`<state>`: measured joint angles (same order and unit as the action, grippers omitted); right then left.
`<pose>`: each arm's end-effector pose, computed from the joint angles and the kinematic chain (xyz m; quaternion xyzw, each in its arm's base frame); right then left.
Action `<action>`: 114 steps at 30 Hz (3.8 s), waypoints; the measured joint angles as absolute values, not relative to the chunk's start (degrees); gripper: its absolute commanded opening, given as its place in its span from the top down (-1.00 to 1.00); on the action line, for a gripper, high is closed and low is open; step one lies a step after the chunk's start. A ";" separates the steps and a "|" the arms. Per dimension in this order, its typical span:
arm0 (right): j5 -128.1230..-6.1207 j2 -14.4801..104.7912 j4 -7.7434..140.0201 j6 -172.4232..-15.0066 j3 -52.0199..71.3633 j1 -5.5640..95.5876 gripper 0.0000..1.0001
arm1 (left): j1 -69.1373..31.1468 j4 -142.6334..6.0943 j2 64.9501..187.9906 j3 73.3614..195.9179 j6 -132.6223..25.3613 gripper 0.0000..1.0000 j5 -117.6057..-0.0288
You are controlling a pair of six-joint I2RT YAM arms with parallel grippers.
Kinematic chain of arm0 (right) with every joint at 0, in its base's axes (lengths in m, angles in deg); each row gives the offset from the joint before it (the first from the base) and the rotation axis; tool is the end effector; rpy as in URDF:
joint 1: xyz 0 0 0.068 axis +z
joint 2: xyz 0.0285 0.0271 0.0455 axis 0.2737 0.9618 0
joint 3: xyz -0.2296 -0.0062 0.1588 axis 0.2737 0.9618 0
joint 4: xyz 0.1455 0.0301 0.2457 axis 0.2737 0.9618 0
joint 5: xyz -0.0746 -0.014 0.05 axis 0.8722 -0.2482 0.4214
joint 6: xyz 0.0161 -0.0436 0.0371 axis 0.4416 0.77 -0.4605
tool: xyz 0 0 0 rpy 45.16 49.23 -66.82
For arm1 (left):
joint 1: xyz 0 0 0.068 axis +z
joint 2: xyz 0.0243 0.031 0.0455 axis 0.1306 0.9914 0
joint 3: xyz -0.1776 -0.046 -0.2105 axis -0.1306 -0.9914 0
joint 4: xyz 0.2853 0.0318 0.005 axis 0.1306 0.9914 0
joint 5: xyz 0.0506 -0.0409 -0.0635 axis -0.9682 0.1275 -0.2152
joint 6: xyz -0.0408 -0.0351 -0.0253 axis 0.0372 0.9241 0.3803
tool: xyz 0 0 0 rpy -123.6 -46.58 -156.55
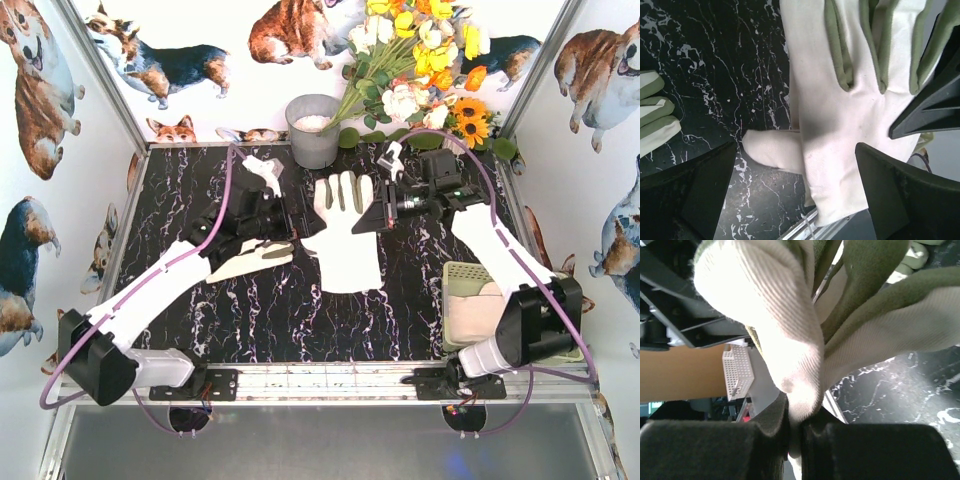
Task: Put the gloves into the storage basket
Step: Pick up the glove from the center of the board, then place the glove in the bin.
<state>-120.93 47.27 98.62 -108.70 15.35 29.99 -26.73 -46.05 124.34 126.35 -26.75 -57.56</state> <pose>0.3129 0.1180 0.3097 -0.1361 0.8089 0.5497 0.1581 0.2624 -0.1873 0.3299 0.0100 0.8619 -0.3552 0.3618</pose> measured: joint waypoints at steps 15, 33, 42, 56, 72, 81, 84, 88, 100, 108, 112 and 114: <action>-131.75 41.83 90.06 -123.63 12.34 30.17 1.00 | -24.81 -55.97 124.14 129.63 -22.27 -0.85 -39.64; -131.73 40.45 88.13 -124.51 12.07 30.47 1.00 | -24.79 -69.67 122.98 124.71 -12.22 0.79 -28.29; -128.41 40.63 90.93 -122.45 11.59 30.74 0.26 | -24.83 -70.79 122.59 124.69 -10.93 1.00 -28.25; -128.71 38.57 71.15 -137.99 18.78 29.34 -0.76 | -24.81 -72.52 120.34 126.39 -9.44 1.00 -30.87; -132.49 42.31 34.21 -167.83 21.58 32.29 -0.31 | -24.94 -74.07 122.83 129.98 -9.27 1.00 -30.89; -131.62 43.78 25.10 -175.08 22.35 32.29 0.48 | -25.07 -70.64 122.39 130.02 -11.47 1.00 -34.33; -131.18 43.60 27.92 -172.57 22.37 32.29 0.83 | -25.31 -70.31 121.83 130.04 -11.87 1.00 -34.96; -129.67 41.81 38.87 -164.24 22.11 32.38 1.00 | -25.31 -68.38 121.54 130.30 -13.00 1.00 -35.44; -116.91 33.26 73.82 -142.89 21.73 25.40 1.00 | -24.42 -56.19 121.59 131.99 -18.58 -0.99 -45.65; -101.19 30.95 98.78 -134.06 21.67 17.69 1.00 | -22.54 -49.83 119.38 131.92 -20.33 -0.99 -53.41; -92.50 28.04 107.04 -132.90 21.67 14.41 1.00 | -22.34 -48.21 117.83 131.81 -20.96 -0.99 -55.83; -87.16 25.57 110.34 -133.05 21.67 12.79 1.00 | -22.06 -47.71 117.61 131.46 -21.27 -0.99 -56.38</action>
